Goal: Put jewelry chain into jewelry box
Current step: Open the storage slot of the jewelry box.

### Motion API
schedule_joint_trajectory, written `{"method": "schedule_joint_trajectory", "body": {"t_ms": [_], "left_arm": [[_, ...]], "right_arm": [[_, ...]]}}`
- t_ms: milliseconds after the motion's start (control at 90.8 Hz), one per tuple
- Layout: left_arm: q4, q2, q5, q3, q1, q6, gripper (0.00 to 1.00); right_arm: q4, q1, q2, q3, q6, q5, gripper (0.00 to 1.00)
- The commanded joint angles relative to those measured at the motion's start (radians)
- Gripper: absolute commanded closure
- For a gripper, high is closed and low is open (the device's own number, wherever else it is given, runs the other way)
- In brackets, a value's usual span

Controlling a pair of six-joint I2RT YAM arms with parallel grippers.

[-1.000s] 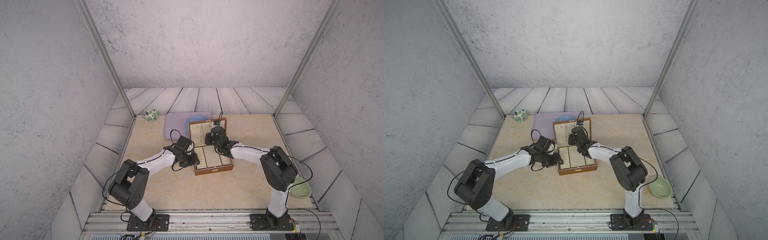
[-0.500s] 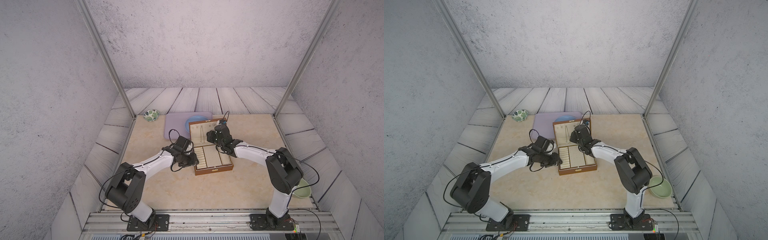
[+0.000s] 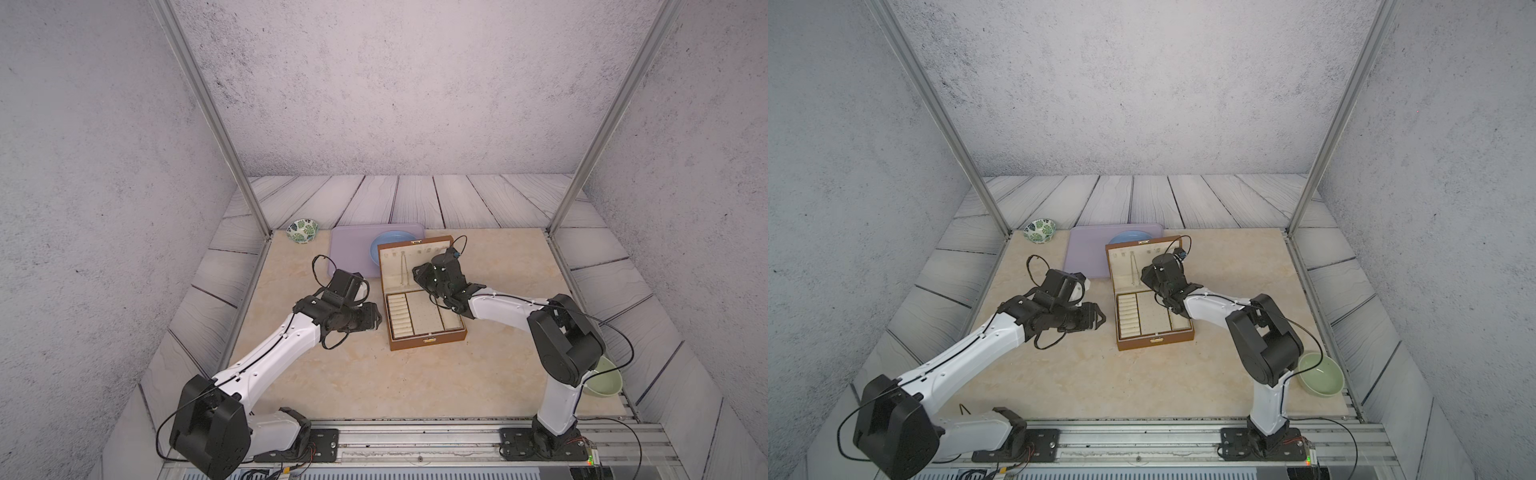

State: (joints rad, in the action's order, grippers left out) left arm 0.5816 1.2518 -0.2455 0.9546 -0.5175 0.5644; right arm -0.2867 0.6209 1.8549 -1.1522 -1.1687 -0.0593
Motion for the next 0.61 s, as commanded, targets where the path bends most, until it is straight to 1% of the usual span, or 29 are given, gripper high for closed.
{"method": "schedule_joint_trajectory", "body": {"t_ms": [0, 110, 297, 594], "left_arm": [[0.064, -0.028, 0.049, 0.023, 0.007, -0.003, 0.44], [0.086, -0.044, 0.070, 0.031, 0.007, 0.000, 0.43], [0.095, -0.069, 0.087, 0.034, 0.012, 0.000, 0.43], [0.087, -0.069, 0.082, 0.029, 0.014, 0.000, 0.43]], "right_arm": [[-0.028, -0.008, 0.037, -0.013, -0.085, -0.010, 0.63], [-0.022, -0.010, 0.054, -0.016, -0.131, -0.008, 0.64], [-0.016, -0.013, 0.058, -0.011, -0.150, -0.037, 0.64], [-0.040, -0.026, 0.076, -0.026, -0.170, -0.046, 0.62]]}}
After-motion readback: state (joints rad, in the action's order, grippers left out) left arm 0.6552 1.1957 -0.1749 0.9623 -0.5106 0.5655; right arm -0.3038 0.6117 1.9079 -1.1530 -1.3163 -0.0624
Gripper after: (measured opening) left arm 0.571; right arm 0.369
